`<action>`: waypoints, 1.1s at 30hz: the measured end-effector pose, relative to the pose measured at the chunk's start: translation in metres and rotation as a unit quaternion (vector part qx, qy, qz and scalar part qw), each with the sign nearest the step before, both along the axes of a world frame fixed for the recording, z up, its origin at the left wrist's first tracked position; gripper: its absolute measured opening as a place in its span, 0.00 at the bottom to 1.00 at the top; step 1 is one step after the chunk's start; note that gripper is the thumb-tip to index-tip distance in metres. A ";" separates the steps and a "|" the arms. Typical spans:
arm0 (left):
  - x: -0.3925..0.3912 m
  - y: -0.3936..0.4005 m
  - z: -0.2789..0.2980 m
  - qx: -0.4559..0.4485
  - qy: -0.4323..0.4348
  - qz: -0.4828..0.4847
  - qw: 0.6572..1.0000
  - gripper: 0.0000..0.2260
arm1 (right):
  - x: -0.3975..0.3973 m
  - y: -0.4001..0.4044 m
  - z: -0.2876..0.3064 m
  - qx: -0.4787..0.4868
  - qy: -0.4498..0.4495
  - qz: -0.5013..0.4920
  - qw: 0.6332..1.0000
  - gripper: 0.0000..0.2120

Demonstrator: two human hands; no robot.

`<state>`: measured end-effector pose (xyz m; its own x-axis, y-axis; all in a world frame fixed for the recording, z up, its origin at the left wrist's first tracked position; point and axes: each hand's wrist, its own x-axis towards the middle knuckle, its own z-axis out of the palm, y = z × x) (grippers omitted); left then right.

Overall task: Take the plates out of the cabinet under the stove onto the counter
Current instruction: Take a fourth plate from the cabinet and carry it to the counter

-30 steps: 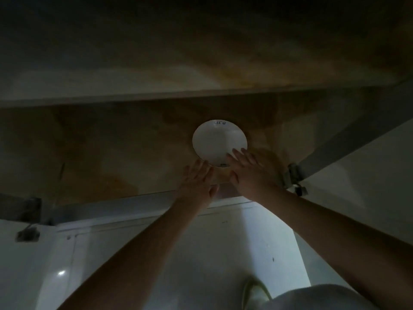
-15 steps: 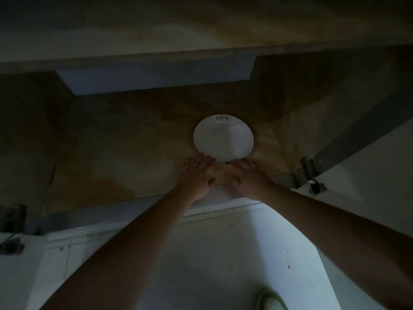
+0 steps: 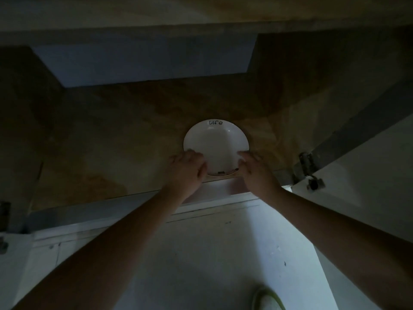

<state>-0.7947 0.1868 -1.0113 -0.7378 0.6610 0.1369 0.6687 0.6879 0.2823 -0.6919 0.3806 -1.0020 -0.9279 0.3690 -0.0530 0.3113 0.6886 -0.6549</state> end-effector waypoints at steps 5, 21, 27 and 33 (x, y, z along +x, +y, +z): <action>-0.023 0.003 0.001 0.276 -0.281 0.211 0.895 0.16 | -0.020 0.018 0.011 -0.239 -0.110 -0.253 0.931 0.26; -0.037 -0.010 0.011 0.393 -0.651 0.299 0.577 0.33 | -0.038 0.025 0.021 -0.473 -0.086 -0.229 0.846 0.17; -0.034 -0.026 0.006 0.381 -0.649 0.302 0.585 0.32 | -0.037 0.017 0.019 -0.476 -0.105 -0.227 0.843 0.18; -0.006 -0.054 0.028 0.389 -0.633 0.332 0.581 0.30 | -0.026 -0.008 0.041 -0.443 -0.124 -0.230 0.858 0.19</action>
<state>-0.8007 0.1328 -0.9835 -0.6296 0.2752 -0.7266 -0.7538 0.0103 0.6570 -0.7176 0.3725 -0.9610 -0.6151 0.4056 -0.6761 0.6214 -0.2783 -0.7324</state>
